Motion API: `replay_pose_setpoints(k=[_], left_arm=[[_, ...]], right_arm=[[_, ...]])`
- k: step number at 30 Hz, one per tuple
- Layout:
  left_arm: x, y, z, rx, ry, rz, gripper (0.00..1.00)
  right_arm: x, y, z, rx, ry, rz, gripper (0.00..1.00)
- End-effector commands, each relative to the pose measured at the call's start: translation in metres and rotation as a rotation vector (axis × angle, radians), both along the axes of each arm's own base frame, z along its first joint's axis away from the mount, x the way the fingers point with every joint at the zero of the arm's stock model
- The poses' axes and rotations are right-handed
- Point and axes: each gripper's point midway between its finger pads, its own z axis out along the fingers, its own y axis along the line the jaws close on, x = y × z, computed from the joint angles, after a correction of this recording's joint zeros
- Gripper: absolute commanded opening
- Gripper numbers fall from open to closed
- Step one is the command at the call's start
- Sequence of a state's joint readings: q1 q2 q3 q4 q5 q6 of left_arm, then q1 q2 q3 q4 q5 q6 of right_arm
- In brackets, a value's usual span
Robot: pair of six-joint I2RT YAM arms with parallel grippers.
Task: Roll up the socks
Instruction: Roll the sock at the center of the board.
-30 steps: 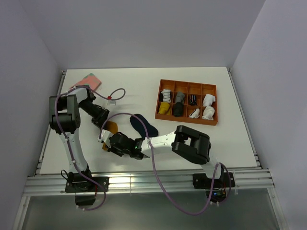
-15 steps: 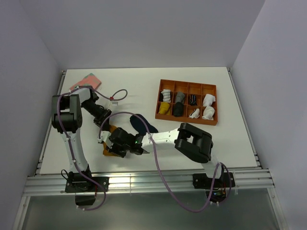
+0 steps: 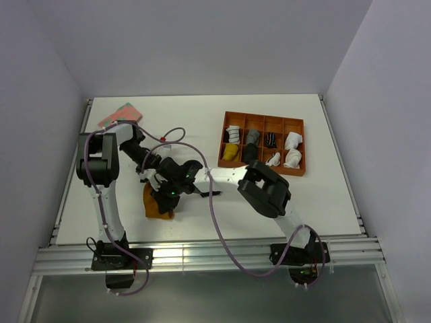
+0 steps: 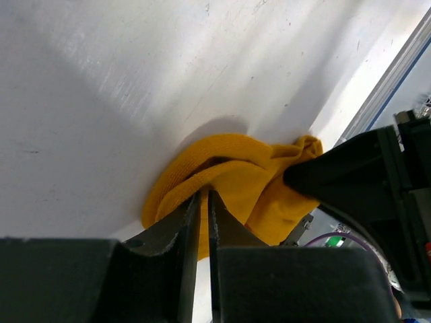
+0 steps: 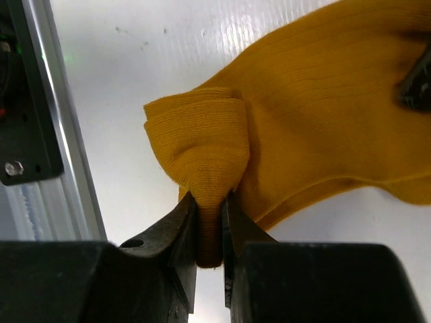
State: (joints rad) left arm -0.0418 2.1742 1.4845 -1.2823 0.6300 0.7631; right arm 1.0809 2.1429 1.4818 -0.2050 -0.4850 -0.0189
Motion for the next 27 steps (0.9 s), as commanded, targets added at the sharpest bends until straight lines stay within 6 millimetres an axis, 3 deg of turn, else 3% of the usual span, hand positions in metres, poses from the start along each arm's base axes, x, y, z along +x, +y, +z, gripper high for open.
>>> replay_pose_setpoints(k=[1,7,9,17,23,27], left_arm=[[0.014,-0.004,0.013,-0.024,-0.078,0.006,0.16],[0.026,-0.011,0.026,-0.067,-0.140,0.021,0.20],[0.040,-0.011,0.031,-0.056,-0.208,0.058,0.24],[0.070,-0.005,0.070,-0.074,-0.362,0.134,0.30],[0.075,0.032,0.076,-0.043,-0.391,0.226,0.29],[0.064,0.050,0.076,-0.020,-0.434,0.226,0.29]], right_arm=[[-0.010,-0.006,-0.019,-0.086,0.076,0.006,0.00],[-0.009,-0.006,-0.025,-0.102,0.205,-0.026,0.00],[-0.008,-0.011,-0.027,-0.116,0.231,-0.035,0.00],[-0.005,-0.024,-0.032,-0.166,0.218,-0.101,0.00],[0.001,-0.029,-0.038,-0.203,0.225,-0.170,0.00],[0.004,-0.028,-0.034,-0.219,0.237,-0.180,0.00]])
